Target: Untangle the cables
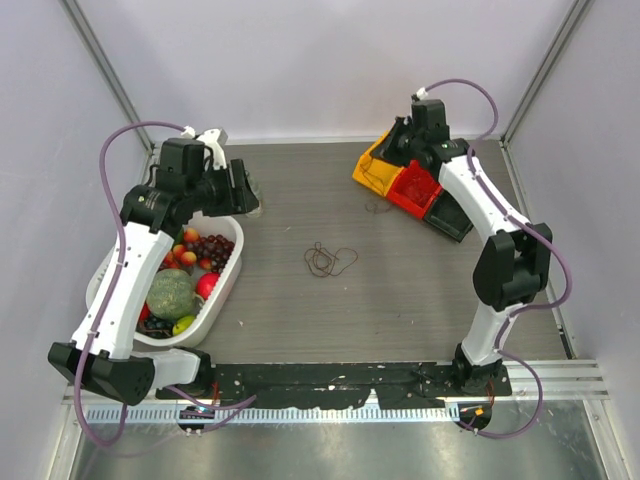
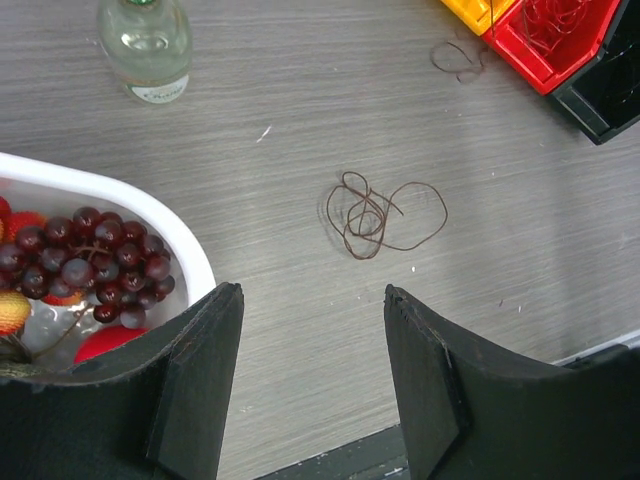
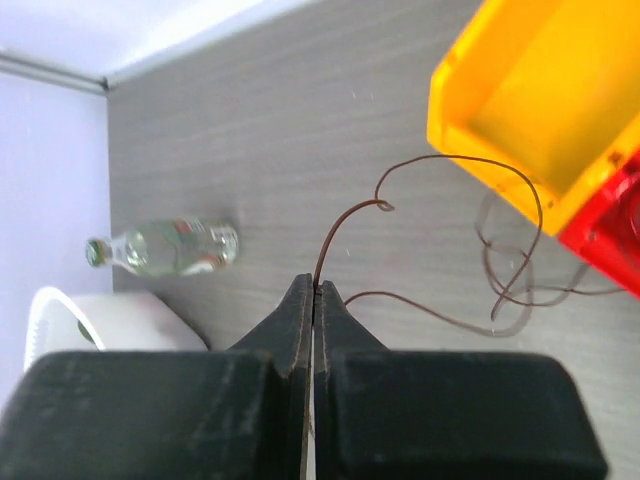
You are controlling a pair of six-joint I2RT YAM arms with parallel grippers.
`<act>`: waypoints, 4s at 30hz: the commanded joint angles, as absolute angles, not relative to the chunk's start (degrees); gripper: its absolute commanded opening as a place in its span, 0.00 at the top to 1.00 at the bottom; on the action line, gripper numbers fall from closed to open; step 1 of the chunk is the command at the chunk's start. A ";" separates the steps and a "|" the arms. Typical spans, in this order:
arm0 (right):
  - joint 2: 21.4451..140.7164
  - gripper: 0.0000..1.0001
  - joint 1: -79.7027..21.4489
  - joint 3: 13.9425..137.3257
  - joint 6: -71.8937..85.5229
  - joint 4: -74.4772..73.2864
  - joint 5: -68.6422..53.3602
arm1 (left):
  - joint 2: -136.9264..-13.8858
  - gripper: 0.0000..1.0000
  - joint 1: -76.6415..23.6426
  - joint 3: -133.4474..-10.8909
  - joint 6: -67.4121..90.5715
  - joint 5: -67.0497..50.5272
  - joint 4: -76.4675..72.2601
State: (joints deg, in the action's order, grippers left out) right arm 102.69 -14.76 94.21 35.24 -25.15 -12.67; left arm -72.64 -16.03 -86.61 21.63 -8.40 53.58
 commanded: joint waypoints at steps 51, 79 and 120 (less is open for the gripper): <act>121.10 0.99 -9.14 121.21 37.26 -22.15 5.88 | -66.89 0.37 -15.73 -88.24 17.67 -2.37 48.96; 128.88 0.35 -11.51 135.81 29.19 -49.39 4.39 | -65.22 0.37 -15.82 -85.70 19.68 -4.57 47.99; 119.18 0.93 -46.41 93.95 10.81 -32.34 7.29 | -59.41 0.36 -15.82 -82.53 22.32 -5.01 51.85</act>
